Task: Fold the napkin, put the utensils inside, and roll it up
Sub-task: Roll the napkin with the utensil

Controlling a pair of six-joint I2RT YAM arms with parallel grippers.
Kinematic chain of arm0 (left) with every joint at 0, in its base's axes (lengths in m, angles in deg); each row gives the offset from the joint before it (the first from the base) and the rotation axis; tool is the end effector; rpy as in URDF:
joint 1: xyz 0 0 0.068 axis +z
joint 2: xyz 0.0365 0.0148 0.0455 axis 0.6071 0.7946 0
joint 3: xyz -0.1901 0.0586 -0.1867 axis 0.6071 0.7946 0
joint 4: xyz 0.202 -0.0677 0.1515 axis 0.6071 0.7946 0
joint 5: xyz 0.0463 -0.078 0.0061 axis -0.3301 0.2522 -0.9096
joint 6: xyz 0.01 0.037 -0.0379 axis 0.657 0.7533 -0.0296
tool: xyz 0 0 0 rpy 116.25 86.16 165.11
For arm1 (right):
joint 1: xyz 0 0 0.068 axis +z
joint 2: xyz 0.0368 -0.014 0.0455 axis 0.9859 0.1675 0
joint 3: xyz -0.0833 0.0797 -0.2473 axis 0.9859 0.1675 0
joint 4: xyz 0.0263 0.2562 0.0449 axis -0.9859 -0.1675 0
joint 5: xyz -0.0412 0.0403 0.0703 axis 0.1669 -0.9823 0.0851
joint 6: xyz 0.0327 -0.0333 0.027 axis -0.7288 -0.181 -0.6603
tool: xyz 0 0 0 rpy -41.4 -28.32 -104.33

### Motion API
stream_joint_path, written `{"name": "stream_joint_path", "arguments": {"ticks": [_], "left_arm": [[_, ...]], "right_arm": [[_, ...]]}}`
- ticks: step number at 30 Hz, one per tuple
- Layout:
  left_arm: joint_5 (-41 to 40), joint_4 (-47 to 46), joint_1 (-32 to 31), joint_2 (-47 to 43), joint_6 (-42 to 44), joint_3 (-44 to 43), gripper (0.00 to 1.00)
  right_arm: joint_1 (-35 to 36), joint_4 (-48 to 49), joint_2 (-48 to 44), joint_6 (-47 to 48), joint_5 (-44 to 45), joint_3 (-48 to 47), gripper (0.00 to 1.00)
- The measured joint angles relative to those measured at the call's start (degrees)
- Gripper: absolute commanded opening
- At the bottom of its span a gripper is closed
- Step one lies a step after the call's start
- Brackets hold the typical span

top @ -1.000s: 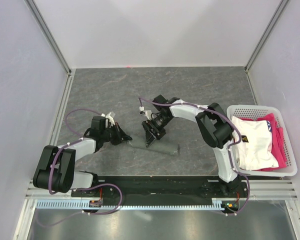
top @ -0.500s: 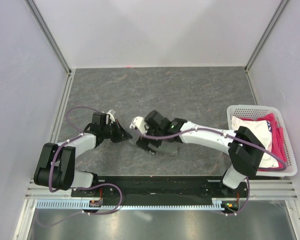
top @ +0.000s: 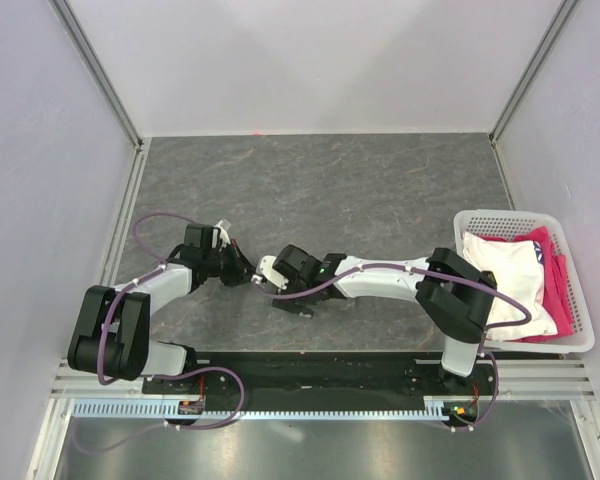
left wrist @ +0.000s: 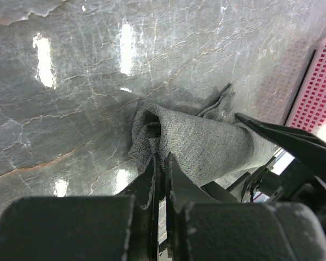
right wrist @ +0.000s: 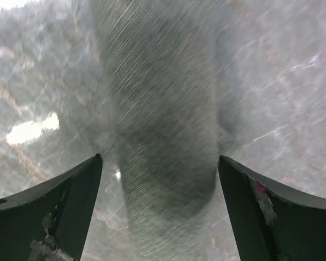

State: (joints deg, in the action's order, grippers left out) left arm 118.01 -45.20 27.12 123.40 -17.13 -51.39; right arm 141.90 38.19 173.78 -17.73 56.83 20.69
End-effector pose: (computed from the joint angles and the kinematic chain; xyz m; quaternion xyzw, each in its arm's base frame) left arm 0.2311 -0.0610 0.1458 -0.1300 0.9022 -0.3683 0.1830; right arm 0.1791 0.3198 0.1680 -0.5841 0.7702 0.0327 0.2542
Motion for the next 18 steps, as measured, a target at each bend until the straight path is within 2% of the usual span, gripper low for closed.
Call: {"name": "stream_joint_path", "arguments": {"ticks": [5, 8, 9, 10, 11, 12, 15, 18], "left_arm": [[0.1, 0.5, 0.0, 0.0, 0.0, -0.1, 0.10], [0.3, 0.5, 0.0, 0.0, 0.1, -0.3, 0.23], [0.5, 0.6, 0.0, 0.0, 0.1, -0.4, 0.33], [0.8, 0.6, 0.0, 0.0, 0.2, -0.6, 0.38], [1.0, 0.6, 0.0, 0.0, 0.4, -0.9, 0.43], [1.2, 0.6, 0.0, -0.1, 0.5, -1.1, 0.52], [1.2, 0.7, 0.0, -0.5, 0.7, -1.8, 0.63], [0.4, 1.3, 0.0, -2.3, 1.0, -2.1, 0.66]], "right_arm": [[-1.2, -0.7, 1.2, 0.7, -2.9, -1.6, 0.76], [-3.9, -2.3, 2.5, 0.6, -9.2, -3.0, 0.65], [-4.9, -3.1, 3.0, 0.4, -11.3, -3.6, 0.62], [-5.8, -3.8, 3.5, 0.3, -13.1, -4.2, 0.58], [-6.7, -4.6, 4.1, 0.4, -14.8, -4.9, 0.56], [-7.5, -5.5, 4.5, 0.4, -16.3, -5.7, 0.54], [-10.1, -7.4, 5.6, 0.2, -21.3, -7.5, 0.51], [-13.2, -8.7, 6.8, -0.7, -28.1, -8.9, 0.48]]}}
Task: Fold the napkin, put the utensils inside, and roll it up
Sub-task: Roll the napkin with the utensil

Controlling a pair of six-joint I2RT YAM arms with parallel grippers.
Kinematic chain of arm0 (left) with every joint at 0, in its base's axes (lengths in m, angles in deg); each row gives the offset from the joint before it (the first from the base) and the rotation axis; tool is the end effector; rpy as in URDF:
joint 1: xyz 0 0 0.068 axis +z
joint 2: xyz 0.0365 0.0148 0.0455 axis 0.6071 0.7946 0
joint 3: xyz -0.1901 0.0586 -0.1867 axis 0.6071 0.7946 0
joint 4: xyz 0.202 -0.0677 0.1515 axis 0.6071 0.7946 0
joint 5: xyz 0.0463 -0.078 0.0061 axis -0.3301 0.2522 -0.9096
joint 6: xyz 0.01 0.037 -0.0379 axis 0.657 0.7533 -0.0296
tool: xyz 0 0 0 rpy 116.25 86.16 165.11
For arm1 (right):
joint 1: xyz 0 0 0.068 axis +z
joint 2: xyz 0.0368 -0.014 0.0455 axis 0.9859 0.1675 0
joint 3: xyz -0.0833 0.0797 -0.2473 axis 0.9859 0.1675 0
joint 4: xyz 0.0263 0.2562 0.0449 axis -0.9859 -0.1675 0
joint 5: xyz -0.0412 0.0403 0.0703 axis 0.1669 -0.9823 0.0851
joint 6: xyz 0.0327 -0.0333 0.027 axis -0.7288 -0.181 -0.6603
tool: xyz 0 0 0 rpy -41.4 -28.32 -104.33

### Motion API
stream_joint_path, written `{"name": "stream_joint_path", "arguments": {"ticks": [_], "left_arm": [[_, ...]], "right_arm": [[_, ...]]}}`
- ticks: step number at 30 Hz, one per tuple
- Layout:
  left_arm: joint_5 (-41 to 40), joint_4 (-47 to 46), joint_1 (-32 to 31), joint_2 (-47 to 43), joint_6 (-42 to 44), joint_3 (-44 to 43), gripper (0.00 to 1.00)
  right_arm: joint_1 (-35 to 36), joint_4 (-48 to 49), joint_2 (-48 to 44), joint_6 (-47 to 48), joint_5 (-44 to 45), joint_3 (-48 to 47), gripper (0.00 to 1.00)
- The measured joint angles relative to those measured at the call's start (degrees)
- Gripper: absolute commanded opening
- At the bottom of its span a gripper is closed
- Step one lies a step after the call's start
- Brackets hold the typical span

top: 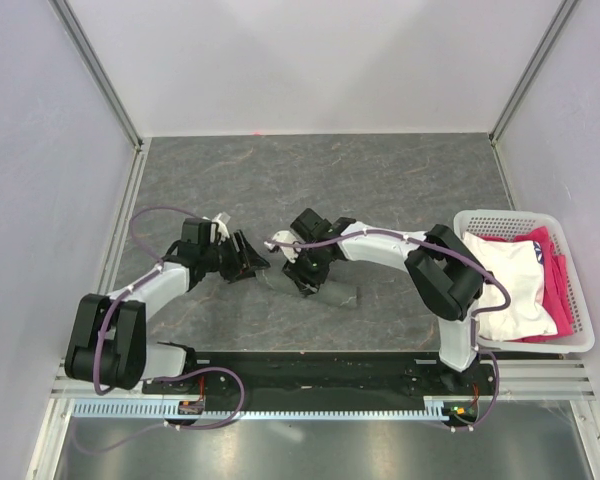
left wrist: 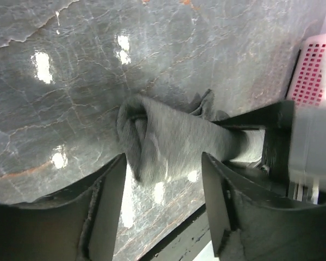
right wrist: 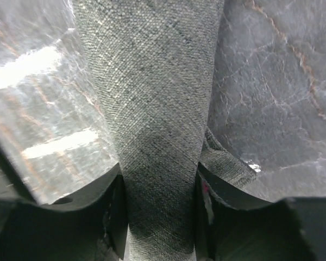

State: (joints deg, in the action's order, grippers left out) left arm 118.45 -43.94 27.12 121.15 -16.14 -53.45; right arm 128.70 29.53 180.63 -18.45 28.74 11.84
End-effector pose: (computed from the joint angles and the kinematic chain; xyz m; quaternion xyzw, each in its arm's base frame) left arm 0.2353 -0.0620 0.1631 -0.1119 0.8957 -0.3770 0.2074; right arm 0.2488 0.2980 0.1626 -0.5301 0.8097 0.2160 0.1299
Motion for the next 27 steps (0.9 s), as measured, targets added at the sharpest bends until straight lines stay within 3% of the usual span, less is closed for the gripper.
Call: {"name": "stream_joint_path", "arguments": {"ticks": [7, 12, 27], "left_arm": [[-1.9, 0.6, 0.0, -4.5, 0.6, 0.1, 0.67], [-2.0, -0.7, 0.0, -5.7, 0.7, 1.4, 0.62], [-0.5, -7.3, -0.3, -3.3, 0.6, 5.5, 0.50]], "right_arm": [[-4.5, -4.2, 4.3, -3.8, -15.7, -3.0, 0.49], [-6.2, -6.2, 7.8, -5.8, -25.7, -4.2, 0.48], [-11.0, -9.0, 16.9, -8.7, -42.9, -6.7, 0.47]]}}
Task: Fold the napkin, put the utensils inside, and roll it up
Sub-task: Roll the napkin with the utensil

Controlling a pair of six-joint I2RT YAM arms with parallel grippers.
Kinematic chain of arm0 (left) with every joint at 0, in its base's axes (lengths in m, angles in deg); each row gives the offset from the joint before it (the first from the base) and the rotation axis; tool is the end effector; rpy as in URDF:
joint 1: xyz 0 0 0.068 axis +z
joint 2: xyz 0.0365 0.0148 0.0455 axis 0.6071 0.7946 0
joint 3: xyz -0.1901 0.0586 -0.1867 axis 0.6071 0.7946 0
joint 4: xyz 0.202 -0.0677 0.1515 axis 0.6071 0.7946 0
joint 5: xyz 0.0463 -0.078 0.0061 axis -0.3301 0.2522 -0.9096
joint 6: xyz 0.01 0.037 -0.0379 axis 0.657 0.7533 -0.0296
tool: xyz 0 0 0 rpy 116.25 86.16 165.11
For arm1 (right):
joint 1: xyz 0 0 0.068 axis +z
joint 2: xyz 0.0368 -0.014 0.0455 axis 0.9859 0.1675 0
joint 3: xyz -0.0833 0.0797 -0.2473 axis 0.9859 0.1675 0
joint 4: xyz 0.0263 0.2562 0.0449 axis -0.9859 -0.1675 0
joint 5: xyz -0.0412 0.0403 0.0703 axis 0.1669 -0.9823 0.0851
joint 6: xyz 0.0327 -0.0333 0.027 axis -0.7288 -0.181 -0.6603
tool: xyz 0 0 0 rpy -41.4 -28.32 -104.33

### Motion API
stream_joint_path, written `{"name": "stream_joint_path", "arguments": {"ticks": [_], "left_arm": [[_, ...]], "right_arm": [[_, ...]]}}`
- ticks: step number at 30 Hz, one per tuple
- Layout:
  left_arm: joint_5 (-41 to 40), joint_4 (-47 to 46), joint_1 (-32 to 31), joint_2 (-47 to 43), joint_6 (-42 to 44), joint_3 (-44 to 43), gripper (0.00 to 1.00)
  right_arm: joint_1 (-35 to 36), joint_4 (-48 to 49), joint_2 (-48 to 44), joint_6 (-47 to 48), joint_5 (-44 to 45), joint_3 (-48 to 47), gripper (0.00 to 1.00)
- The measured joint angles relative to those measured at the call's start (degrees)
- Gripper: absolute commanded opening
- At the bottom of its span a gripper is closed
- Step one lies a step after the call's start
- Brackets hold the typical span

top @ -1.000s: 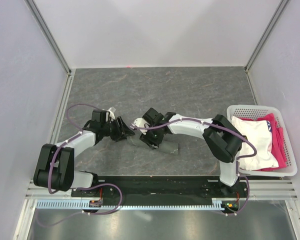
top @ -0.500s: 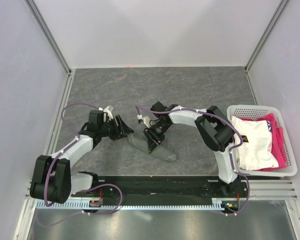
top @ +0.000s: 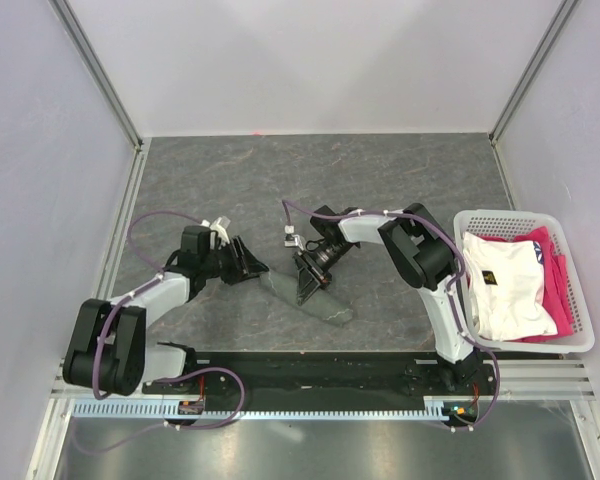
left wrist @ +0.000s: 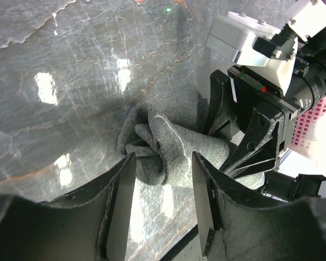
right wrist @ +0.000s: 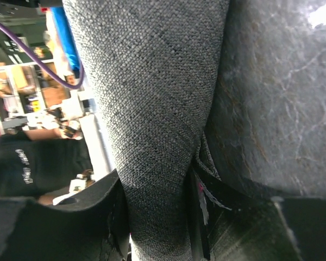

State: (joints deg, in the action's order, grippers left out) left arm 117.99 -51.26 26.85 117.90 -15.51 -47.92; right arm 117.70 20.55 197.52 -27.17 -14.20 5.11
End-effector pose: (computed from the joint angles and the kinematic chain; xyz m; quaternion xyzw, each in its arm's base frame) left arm 0.2222 -0.0605 0.1569 -0.0919 0.8843 -0.3847 0.2481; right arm 0.2978 0.2672 0.0943 0.3236 -0.7902 -0.5058 0.1226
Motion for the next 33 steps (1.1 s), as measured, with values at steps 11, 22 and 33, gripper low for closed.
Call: {"name": "stream_joint_path", "arguments": {"ticks": [11, 22, 33], "left_arm": [[0.7, -8.2, -2.5, 8.2, 0.0, -0.1, 0.16], [1.4, -8.4, -3.5, 12.7, 0.0, -3.4, 0.02], [1.2, 3.1, -3.5, 16.7, 0.0, -11.4, 0.02]], "right_arm": [[-1.2, -1.0, 2.3, -0.9, -3.8, -0.9, 0.59], [-2.0, -2.3, -4.7, -4.0, 6.7, -1.4, 0.91], [8.5, 13.3, -30.1, 1.8, 46.0, 11.1, 0.98]]}}
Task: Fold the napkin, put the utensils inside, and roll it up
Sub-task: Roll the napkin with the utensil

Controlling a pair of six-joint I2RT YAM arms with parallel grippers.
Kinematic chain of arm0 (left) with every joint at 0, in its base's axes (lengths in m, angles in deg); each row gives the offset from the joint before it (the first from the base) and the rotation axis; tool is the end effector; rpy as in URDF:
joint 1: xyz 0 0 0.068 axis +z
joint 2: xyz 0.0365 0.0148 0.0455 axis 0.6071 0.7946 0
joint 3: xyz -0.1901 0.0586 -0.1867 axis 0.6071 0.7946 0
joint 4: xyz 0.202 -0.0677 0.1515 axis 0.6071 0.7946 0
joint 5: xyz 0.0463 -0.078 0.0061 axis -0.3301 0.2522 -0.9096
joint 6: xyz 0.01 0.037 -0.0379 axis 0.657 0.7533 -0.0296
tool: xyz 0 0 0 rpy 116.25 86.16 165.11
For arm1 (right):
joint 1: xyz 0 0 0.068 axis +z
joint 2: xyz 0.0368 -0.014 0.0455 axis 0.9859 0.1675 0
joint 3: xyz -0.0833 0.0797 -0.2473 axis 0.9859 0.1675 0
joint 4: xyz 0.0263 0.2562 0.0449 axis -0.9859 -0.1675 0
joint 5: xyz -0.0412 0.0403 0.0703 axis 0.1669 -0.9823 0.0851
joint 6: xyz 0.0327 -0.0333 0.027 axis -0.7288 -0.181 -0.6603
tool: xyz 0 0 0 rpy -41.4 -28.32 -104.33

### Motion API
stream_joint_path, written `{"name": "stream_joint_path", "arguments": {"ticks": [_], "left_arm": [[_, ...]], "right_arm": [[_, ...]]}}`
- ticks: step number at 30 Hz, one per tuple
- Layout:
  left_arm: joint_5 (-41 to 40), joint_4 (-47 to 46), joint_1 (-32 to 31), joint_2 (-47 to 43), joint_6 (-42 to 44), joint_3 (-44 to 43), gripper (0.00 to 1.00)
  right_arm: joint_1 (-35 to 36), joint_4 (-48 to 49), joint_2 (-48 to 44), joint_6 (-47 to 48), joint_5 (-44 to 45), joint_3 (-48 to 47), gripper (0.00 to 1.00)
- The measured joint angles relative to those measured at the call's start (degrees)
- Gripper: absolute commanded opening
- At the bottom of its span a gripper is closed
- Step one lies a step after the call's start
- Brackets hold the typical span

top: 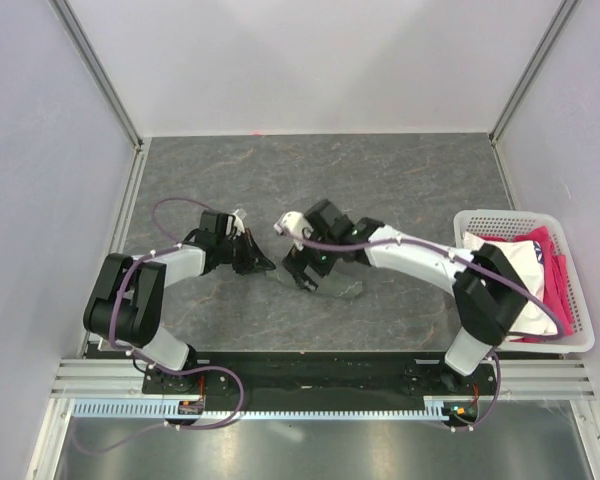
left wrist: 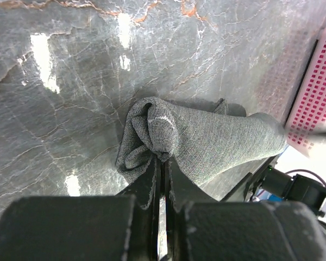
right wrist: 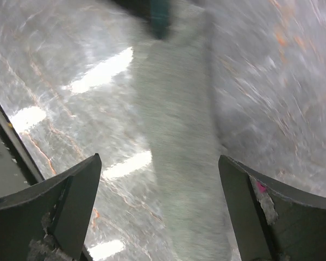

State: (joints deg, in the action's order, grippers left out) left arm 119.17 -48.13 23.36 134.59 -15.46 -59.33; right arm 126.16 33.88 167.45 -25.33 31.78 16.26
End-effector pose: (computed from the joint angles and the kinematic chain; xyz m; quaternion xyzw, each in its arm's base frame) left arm 0.2672 -0.0868 0.1397 -0.0844 0.9061 -0.3786 0.1691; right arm 0.2459 0.2678 0.2256 -0.4611 0.8243 0.2290 0.2357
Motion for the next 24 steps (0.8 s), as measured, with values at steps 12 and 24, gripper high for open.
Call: {"name": "stream_joint_path", "arguments": {"ticks": [12, 24], "left_arm": [[3.0, 7.1, 0.0, 4.5, 0.7, -5.3, 0.02], [3.4, 9.2, 0.0, 4.5, 1.8, -6.1, 0.18]], "right_arm": [[12.5, 4.3, -0.2, 7.8, 22.2, 6.1, 0.85], [11.9, 4.0, 5.1, 10.9, 23.2, 5.6, 0.47]]}}
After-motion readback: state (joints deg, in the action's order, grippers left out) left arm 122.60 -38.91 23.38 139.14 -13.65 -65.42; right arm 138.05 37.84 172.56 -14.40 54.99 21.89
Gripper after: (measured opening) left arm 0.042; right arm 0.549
